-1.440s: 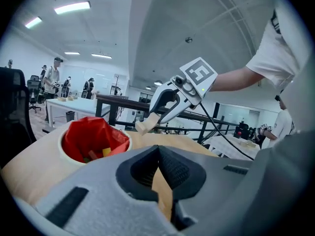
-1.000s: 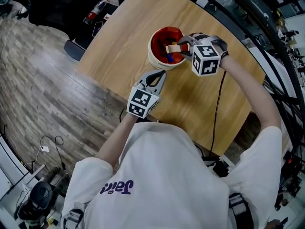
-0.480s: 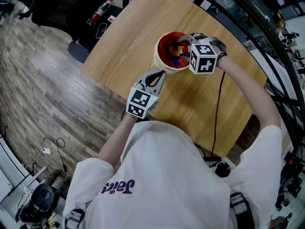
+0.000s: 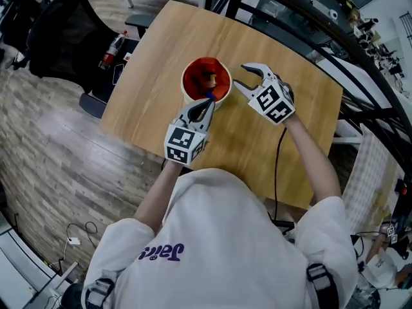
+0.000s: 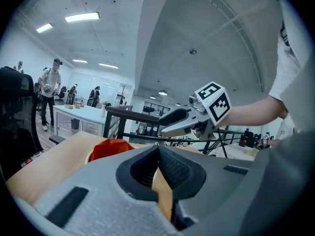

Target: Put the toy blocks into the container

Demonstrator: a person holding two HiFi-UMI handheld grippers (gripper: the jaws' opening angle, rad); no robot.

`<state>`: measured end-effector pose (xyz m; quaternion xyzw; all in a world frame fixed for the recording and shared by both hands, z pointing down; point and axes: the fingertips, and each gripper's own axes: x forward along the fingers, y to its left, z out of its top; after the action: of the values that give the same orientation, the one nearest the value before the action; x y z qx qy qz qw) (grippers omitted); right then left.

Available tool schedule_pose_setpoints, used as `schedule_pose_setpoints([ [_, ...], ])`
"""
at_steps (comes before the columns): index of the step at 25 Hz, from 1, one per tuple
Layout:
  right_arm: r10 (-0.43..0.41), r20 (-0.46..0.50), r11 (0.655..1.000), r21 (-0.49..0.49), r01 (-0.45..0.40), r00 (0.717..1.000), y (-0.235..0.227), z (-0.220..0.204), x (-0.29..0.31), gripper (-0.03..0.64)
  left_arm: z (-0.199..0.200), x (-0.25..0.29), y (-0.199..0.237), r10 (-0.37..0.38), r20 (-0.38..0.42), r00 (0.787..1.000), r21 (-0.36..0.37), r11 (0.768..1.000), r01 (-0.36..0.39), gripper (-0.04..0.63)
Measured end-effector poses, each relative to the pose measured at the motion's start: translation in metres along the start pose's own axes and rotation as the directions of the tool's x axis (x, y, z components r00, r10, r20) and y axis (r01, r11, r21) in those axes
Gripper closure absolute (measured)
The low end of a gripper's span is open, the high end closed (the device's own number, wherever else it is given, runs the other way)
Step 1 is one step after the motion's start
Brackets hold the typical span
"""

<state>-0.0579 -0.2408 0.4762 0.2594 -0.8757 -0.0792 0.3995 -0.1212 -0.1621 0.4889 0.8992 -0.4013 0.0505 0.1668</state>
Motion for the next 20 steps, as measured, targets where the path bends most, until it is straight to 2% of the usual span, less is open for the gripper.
schedule_pose_setpoints([
  [1,-0.075,0.041,0.991,0.116,0.069,0.996,-0.004,-0.006,-0.016,0.422,0.005,0.003,-0.008,-0.018,0.007,1.000,0.015,1.000,0.018,0.588],
  [2,-0.156,0.070,0.963,0.234,0.136,0.985,-0.008,-0.015,-0.033,0.440,0.011,0.008,-0.017,-0.044,0.015,0.999,0.040,0.998,0.043,0.588],
  [4,-0.311,0.078,0.865,0.435,0.248,0.947,-0.015,-0.041,-0.067,0.456,0.025,0.022,-0.035,-0.097,0.032,0.995,0.090,0.992,0.094,0.588],
  [5,-0.376,0.065,0.812,0.505,0.294,0.925,-0.015,-0.055,-0.083,0.459,0.030,0.029,-0.045,-0.116,0.039,0.992,0.104,0.988,0.111,0.588],
  [8,-0.530,0.004,0.649,0.645,0.403,0.848,-0.009,-0.093,-0.124,0.494,0.046,0.048,-0.070,-0.163,0.054,0.985,0.139,0.978,0.154,0.588],
  [10,-0.608,-0.025,0.557,0.698,0.449,0.793,-0.004,-0.104,-0.146,0.522,0.056,0.061,-0.084,-0.191,0.056,0.980,0.163,0.970,0.180,0.588],
  [12,-0.665,-0.038,0.501,0.718,0.484,0.745,0.001,-0.107,-0.163,0.543,0.062,0.073,-0.098,-0.212,0.061,0.975,0.173,0.965,0.199,0.588],
  [16,-0.749,-0.054,0.415,0.739,0.530,0.661,0.011,-0.102,-0.195,0.591,0.067,0.089,-0.128,-0.249,0.068,0.966,0.186,0.955,0.233,0.588],
  [18,-0.773,-0.066,0.374,0.755,0.538,0.631,0.016,-0.104,-0.208,0.600,0.068,0.093,-0.144,-0.254,0.076,0.964,0.207,0.950,0.234,0.588],
  [20,-0.789,-0.079,0.358,0.747,0.560,0.610,0.017,-0.109,-0.220,0.601,0.067,0.095,-0.158,-0.255,0.087,0.963,0.231,0.946,0.230,0.588],
])
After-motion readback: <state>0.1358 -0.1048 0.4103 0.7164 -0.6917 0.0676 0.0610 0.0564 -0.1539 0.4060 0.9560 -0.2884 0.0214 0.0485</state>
